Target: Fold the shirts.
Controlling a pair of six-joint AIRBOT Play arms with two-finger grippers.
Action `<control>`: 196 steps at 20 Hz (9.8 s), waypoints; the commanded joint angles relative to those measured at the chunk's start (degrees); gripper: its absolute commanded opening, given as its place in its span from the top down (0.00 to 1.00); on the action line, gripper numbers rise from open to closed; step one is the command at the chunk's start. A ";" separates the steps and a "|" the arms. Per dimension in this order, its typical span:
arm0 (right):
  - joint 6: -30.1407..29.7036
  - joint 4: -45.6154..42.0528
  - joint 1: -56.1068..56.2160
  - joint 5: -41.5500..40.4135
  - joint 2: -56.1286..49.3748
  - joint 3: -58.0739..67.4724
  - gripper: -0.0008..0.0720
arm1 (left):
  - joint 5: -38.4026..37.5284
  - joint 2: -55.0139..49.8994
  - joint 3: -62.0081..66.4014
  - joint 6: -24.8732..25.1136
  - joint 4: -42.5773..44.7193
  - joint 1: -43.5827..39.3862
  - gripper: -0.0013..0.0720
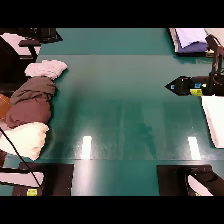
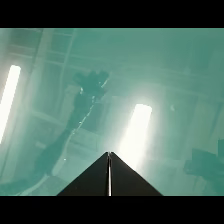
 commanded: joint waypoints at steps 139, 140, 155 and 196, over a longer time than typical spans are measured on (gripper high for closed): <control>-8.00 -0.13 -6.36 12.17 -30.45 53.07 0.97 | 12.31 39.15 -23.21 -0.68 15.47 -6.58 0.96; -8.00 -0.13 -7.91 12.92 -26.25 52.85 0.97 | 12.11 40.65 -20.11 -0.90 15.39 -6.58 0.96; -6.93 -0.09 -23.93 21.38 -3.96 45.77 0.97 | 0.92 39.06 -4.68 -3.41 13.86 -6.60 0.96; -13.03 10.82 -31.01 19.45 -7.19 -10.23 0.39 | 25.73 24.30 -83.73 6.95 -8.44 -2.36 0.30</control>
